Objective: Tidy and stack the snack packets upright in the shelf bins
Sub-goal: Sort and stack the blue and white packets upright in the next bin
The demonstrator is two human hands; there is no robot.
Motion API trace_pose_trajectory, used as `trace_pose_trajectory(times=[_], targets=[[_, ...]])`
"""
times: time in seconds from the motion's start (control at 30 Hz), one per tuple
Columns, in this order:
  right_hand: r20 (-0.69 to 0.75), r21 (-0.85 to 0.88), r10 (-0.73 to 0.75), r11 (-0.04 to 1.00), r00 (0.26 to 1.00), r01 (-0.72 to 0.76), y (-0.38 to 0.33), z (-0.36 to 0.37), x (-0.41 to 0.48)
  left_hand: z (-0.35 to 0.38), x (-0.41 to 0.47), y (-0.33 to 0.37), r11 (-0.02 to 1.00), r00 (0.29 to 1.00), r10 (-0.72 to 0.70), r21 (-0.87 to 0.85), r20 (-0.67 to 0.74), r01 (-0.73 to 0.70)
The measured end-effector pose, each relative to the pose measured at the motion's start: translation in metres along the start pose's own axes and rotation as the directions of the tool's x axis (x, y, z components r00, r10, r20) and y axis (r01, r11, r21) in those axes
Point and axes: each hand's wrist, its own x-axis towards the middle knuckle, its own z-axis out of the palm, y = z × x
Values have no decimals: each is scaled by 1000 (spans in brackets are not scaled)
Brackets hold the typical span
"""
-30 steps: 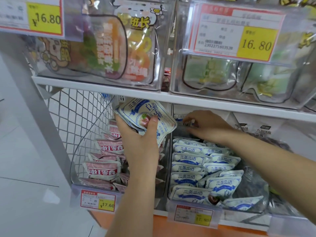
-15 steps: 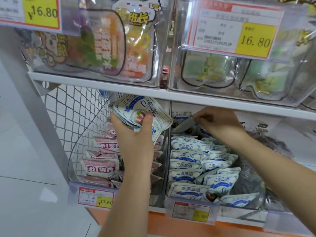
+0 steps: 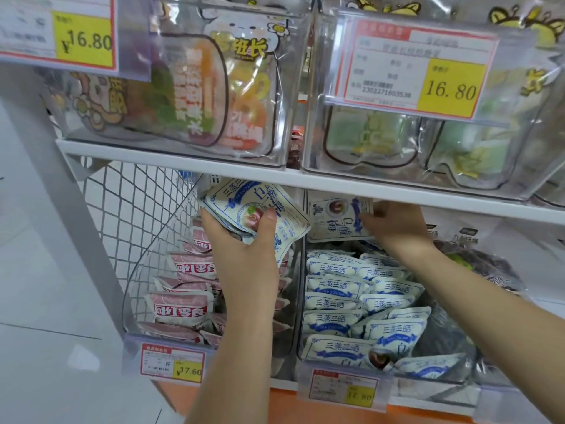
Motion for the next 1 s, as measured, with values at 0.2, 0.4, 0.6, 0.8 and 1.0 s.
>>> trace_pose_trajectory(times=[0.2,0.4,0.6,0.8,1.0], targets=[[22,17,-115,993,993,115,-8,26,17,2,-5,5,1000,1000,-12,8,-2,12],[281,-104,-308,932,909,347,-11,45,30,0,-5,6,1000,1000,-15,-5,14,15],[293,-75,-223,964,930,254,-6,21,25,-4,-4,6,998,997,-60,-7,58,60],[331,444,-137,896,934,-26,-14,-25,-17,-6,-17,13,996,984,-78,-27,160,83],[503,651,-324,752,801,-104,-7,-49,-58,-3,-42,24,974,842,-19,202,540,-107]])
